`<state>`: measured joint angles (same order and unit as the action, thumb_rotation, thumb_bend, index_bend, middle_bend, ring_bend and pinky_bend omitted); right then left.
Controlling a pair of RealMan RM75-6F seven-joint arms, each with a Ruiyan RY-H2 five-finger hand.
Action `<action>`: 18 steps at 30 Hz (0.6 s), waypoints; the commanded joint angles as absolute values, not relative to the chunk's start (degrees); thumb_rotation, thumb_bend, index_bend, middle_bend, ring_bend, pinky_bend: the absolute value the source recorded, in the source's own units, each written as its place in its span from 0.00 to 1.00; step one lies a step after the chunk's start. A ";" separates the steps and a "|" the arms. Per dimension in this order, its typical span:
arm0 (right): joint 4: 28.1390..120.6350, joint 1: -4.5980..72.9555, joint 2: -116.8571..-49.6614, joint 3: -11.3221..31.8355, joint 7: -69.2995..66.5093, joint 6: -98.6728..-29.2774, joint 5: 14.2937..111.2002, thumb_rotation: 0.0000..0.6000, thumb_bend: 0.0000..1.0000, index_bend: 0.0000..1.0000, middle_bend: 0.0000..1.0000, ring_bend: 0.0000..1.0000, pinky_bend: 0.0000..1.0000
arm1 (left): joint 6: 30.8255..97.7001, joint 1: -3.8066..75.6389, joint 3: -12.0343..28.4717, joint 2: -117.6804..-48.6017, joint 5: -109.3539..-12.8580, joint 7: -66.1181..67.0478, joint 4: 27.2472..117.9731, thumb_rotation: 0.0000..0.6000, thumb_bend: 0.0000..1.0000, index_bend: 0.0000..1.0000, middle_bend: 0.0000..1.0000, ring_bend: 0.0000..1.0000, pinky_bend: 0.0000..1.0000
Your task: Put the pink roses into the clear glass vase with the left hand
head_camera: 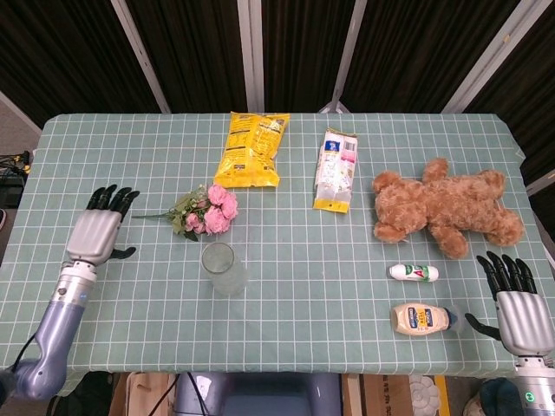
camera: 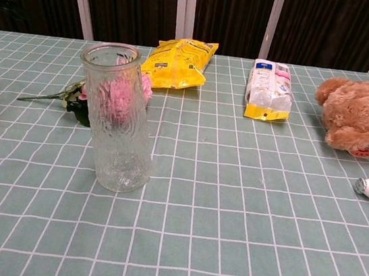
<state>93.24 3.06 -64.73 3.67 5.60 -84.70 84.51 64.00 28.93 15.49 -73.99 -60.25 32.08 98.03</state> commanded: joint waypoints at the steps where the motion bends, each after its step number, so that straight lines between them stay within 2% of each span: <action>1: 93.08 3.11 -64.99 3.93 6.18 -84.66 83.98 1.00 0.17 0.12 0.09 0.01 0.00 | 61.60 33.20 16.45 -78.86 -55.50 35.60 93.57 1.00 0.17 0.11 0.07 0.00 0.01; 11: 92.15 3.82 -66.36 4.19 8.75 -83.09 82.33 1.00 0.17 0.12 0.09 0.01 0.00 | 59.01 39.46 16.58 -88.39 -48.33 38.86 82.23 1.00 0.17 0.11 0.07 0.00 0.01; 18: 91.94 4.11 -67.18 4.12 10.40 -82.74 82.05 1.00 0.17 0.12 0.09 0.01 0.00 | 57.13 42.88 16.26 -94.14 -47.93 37.75 75.38 1.00 0.17 0.11 0.07 0.00 0.02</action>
<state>91.95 4.10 -67.12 4.11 10.35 -82.70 82.07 57.79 41.93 16.28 -92.90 -48.05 38.32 76.69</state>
